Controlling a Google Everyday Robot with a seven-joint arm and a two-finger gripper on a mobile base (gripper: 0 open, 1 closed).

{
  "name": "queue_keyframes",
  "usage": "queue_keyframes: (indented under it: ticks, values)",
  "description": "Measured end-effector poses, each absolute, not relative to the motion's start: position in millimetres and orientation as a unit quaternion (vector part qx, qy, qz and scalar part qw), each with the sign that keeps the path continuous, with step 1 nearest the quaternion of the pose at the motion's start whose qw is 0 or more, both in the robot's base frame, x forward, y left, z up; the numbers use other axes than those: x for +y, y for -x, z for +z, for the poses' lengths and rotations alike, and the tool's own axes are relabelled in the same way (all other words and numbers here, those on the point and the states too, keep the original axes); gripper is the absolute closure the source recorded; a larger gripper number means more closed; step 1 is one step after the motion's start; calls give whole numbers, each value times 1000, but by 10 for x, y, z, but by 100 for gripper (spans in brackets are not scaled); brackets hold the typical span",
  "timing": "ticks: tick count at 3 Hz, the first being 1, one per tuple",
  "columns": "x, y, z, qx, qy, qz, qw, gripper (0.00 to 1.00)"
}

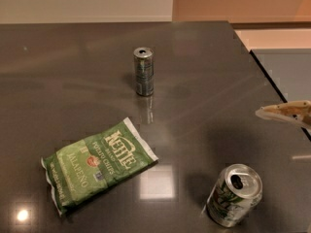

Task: Pick 7up can

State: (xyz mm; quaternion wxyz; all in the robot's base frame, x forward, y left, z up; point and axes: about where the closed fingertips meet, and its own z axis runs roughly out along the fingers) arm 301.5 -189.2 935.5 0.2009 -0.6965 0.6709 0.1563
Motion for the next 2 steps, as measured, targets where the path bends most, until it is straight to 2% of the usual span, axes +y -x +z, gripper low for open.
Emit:
queue_keyframes:
  ticks: [2]
  values:
    - [-1515,-2738,9016,646,704,208,209,0]
